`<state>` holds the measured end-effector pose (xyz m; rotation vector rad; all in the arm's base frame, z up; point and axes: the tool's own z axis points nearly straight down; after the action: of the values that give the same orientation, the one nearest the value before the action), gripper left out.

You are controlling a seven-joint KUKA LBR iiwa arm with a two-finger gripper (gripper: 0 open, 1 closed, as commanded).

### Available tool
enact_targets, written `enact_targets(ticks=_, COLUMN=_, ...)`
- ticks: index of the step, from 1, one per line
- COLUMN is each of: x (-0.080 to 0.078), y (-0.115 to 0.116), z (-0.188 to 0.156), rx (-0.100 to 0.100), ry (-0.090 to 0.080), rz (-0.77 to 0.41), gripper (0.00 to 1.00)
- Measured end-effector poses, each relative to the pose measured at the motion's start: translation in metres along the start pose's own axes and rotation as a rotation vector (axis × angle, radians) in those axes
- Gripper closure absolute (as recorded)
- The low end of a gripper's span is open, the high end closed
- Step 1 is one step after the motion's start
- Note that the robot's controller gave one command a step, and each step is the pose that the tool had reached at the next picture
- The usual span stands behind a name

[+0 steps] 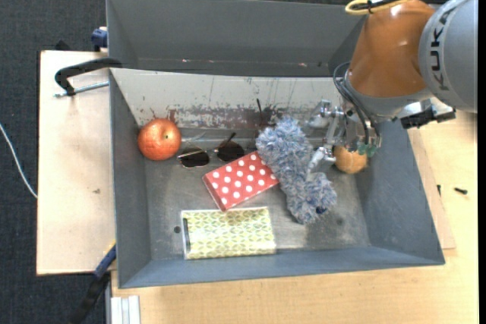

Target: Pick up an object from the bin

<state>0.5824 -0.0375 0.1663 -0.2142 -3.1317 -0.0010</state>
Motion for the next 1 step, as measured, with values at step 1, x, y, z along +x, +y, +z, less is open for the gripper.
enact_targets(ticks=1, x=-0.0007, y=0.0001, z=-0.0028, rx=0.0, ry=-0.004, rz=0.0, gripper=0.0)
